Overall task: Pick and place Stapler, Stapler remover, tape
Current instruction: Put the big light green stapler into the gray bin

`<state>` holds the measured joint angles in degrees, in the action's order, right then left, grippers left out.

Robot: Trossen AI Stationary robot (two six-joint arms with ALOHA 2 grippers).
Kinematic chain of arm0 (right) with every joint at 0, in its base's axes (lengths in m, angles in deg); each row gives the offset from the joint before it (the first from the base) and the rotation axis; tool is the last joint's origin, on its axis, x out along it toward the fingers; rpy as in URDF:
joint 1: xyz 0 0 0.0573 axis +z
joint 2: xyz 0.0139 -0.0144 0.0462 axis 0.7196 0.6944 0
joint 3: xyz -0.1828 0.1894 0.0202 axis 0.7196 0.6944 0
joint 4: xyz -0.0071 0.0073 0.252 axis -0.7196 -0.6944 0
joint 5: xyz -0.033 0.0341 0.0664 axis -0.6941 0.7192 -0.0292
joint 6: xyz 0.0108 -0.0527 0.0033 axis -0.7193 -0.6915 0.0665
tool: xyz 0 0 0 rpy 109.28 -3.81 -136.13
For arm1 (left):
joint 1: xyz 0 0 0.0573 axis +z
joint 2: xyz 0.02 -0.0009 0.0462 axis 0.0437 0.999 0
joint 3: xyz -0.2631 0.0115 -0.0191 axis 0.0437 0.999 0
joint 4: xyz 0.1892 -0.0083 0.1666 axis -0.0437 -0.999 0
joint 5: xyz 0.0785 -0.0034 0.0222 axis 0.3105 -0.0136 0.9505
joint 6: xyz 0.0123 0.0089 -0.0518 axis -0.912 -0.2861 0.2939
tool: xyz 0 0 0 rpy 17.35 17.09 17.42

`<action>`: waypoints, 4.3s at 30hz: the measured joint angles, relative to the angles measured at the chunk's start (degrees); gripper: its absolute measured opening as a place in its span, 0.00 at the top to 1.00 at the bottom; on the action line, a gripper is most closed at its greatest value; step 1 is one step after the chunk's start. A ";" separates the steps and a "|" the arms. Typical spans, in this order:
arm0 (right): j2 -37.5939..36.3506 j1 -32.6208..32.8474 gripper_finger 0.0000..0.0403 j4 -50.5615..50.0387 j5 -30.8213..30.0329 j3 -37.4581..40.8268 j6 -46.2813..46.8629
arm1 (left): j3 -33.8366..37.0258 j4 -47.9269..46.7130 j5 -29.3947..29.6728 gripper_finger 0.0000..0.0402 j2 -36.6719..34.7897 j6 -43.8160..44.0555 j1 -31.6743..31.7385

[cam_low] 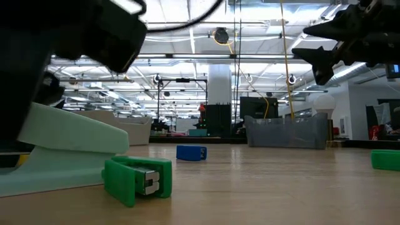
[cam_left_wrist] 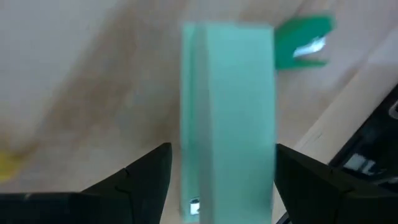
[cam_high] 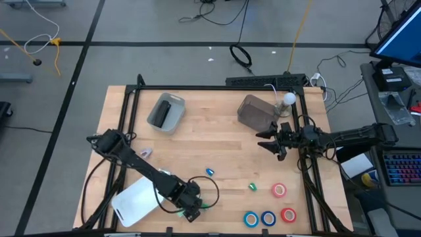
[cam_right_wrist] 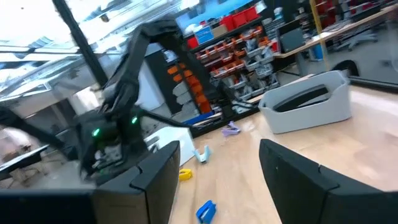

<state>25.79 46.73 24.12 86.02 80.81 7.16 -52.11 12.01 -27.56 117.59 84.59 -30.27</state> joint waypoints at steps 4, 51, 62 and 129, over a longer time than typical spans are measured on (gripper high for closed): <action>0.05 0.00 0.47 -0.29 -1.36 0.00 -0.02 | -0.24 0.17 -3.04 0.33 1.38 2.45 0.35; 0.10 0.00 0.47 -2.42 -1.34 0.00 -0.16 | -37.02 -55.79 24.09 0.71 -2.74 -8.54 13.61; 0.29 0.00 0.47 -3.73 -1.31 0.00 0.04 | -33.61 -56.76 39.54 0.71 -13.01 -15.46 30.00; 0.29 0.00 0.47 -4.07 -1.55 0.00 4.58 | 11.74 -15.07 21.61 0.71 -14.24 -42.25 63.76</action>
<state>26.08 46.73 20.05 84.47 80.81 11.74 -40.37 -3.06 -5.95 103.35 42.33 33.48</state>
